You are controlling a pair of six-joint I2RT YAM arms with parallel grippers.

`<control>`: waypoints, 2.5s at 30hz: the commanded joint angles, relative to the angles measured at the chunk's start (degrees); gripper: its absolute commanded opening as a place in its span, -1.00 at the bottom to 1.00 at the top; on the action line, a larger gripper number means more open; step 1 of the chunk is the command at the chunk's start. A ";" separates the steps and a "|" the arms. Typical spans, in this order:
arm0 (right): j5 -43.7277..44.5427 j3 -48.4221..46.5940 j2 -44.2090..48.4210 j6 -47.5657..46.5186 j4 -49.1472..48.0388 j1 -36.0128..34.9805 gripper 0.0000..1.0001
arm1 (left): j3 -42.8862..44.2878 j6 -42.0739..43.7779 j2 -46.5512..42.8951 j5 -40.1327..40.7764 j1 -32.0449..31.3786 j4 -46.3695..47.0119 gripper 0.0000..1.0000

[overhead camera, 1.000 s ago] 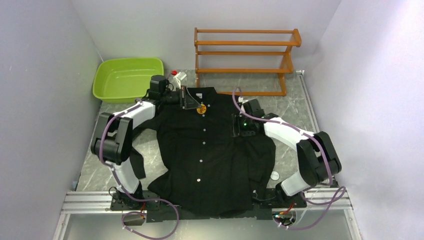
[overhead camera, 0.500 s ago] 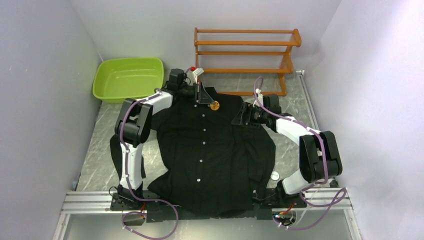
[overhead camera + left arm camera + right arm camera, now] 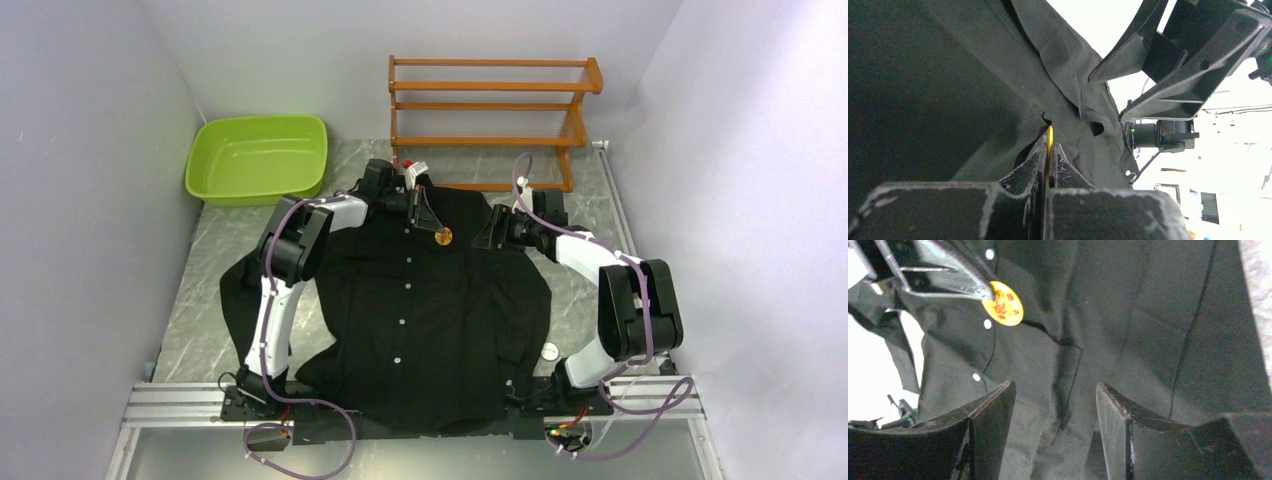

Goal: Pin the brooch onto the clothing
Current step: Pin the brooch to the clothes.

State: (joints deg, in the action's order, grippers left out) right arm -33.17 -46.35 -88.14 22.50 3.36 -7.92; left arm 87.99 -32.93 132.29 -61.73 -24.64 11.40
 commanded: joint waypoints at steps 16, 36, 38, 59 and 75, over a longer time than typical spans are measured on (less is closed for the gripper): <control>29.41 -17.95 -15.21 -6.44 12.28 -15.76 -0.10 | -13.32 -1.40 -11.73 2.14 4.37 8.89 -0.95; 28.70 -20.67 -17.63 -8.62 11.51 -18.62 -1.00 | -15.76 -3.13 -14.46 1.78 5.22 13.69 -0.95; 26.96 -19.98 -15.43 -9.02 11.20 -18.62 -1.00 | -15.44 -2.41 -14.53 1.64 5.22 12.74 -0.95; 18.48 -8.02 -1.15 -7.68 4.81 -17.27 0.13 | -13.84 -11.89 -9.11 -2.88 4.08 24.82 -0.95; -2.65 3.07 3.54 -0.11 -11.20 -3.70 0.17 | -7.61 -27.61 2.23 -7.66 1.53 35.99 -0.95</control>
State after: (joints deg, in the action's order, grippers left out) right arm -29.69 -43.33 -84.14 20.80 -2.15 -12.14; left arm 78.30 -55.29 132.90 -66.30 -22.76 40.99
